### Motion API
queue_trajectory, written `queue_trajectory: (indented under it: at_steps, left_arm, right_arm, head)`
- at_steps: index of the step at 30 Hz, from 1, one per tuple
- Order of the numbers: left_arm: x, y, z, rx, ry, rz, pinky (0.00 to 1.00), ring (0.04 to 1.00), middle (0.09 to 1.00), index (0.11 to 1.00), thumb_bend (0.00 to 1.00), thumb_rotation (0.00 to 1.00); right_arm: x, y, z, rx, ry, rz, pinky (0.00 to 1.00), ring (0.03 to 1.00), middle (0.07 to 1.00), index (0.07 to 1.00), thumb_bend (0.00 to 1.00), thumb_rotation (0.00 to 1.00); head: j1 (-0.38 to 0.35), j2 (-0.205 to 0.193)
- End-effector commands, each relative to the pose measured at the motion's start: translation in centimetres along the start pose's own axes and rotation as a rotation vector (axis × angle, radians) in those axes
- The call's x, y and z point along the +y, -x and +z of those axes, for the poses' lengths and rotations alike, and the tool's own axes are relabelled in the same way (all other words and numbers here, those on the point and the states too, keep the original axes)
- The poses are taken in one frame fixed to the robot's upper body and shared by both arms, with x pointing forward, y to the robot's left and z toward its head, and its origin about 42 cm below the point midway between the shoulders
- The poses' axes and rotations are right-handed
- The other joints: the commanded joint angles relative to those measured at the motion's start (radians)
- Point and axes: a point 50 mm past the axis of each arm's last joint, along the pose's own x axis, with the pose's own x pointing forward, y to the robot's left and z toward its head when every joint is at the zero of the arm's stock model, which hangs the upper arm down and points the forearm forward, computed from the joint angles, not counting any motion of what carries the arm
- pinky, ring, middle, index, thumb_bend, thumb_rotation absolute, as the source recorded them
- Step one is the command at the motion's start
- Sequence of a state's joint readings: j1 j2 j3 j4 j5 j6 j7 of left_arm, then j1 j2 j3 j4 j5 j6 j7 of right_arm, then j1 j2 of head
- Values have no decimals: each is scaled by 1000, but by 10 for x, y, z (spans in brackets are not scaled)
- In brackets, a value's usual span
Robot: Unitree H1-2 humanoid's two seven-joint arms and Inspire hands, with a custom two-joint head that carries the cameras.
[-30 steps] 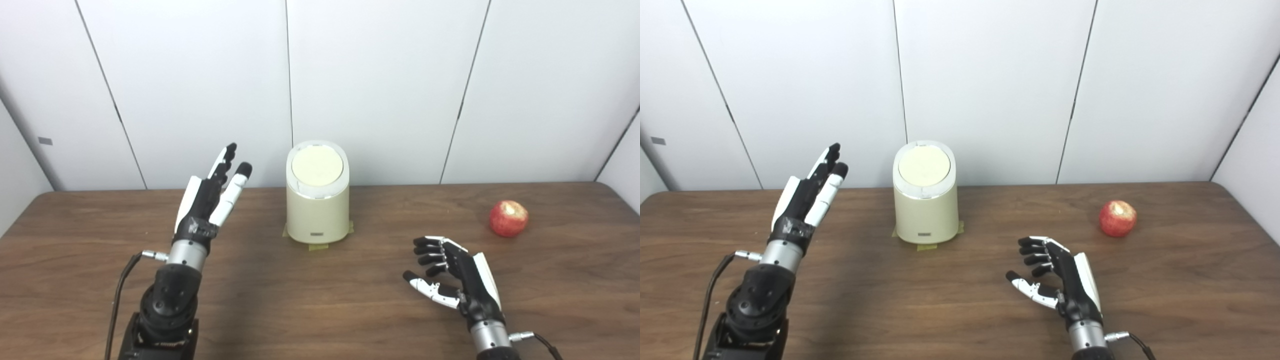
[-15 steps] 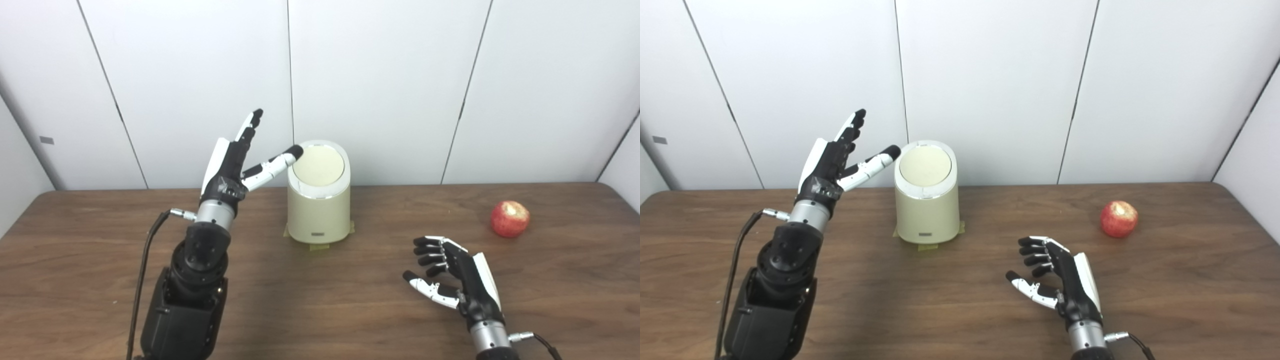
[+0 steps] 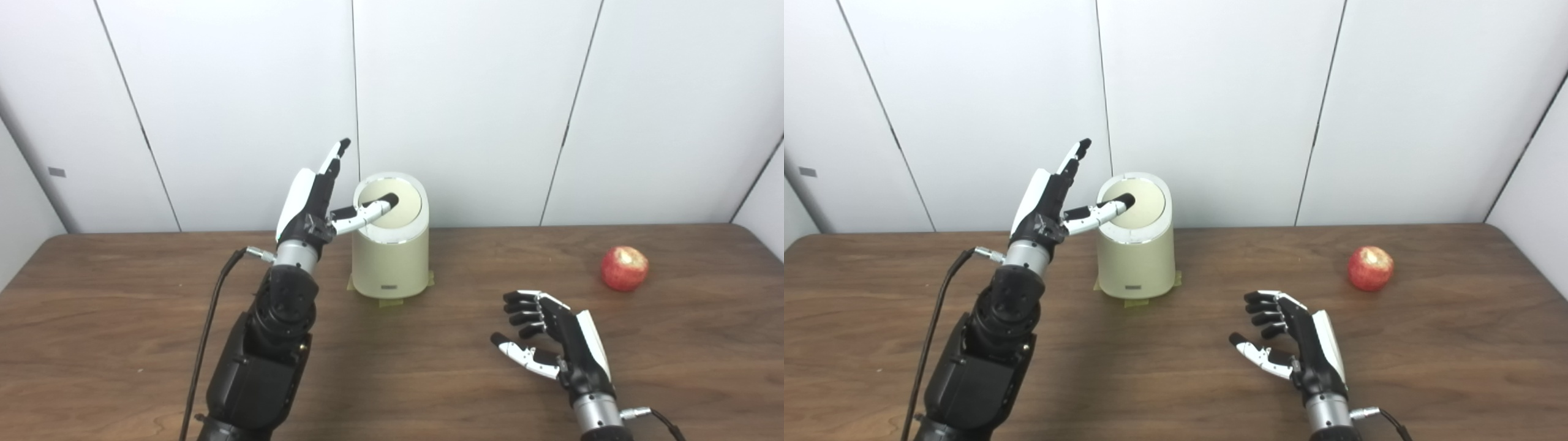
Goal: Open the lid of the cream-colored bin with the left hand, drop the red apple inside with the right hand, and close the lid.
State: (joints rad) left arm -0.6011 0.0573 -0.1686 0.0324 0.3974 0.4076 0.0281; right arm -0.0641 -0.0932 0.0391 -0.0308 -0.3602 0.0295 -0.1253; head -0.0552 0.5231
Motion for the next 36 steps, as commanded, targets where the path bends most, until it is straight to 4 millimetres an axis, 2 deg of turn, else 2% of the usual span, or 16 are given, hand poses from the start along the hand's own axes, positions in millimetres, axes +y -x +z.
queue_trajectory:
  at_steps: [1,4,10,22,30,36]
  left_arm:
    - [6,-13,32,-114,-21,36,997,1000,1000,1000,619,380]
    - [2,-16,32,-111,-46,32,1000,1000,1000,1000,590,380]
    - [-4,-25,35,-96,-105,36,1000,1000,1000,1000,556,388]
    - [-11,-43,37,-66,-245,53,995,1000,1000,1000,578,380]
    - [-7,-62,38,-47,-356,46,999,1000,1000,1000,575,263]
    - [-3,-68,39,-43,-420,54,1000,1000,1000,1000,612,168]
  right_arm:
    - [-4,-7,16,-70,7,-18,530,615,645,645,311,46]
    - [-4,-7,16,-76,22,-14,534,619,643,645,311,67]
    - [-4,-5,17,-65,21,-13,577,656,658,649,325,37]
    - [0,-8,15,-51,10,-11,572,650,665,647,323,8]
    - [2,-9,13,-41,19,-3,572,647,667,649,320,51]
    - [3,-8,14,-39,6,-4,581,651,666,646,321,65]
  head:
    - [-4,-1]
    - [-6,0]
    - [-10,3]
    - [-12,-11]
    - [-17,-17]
    - [-18,-14]
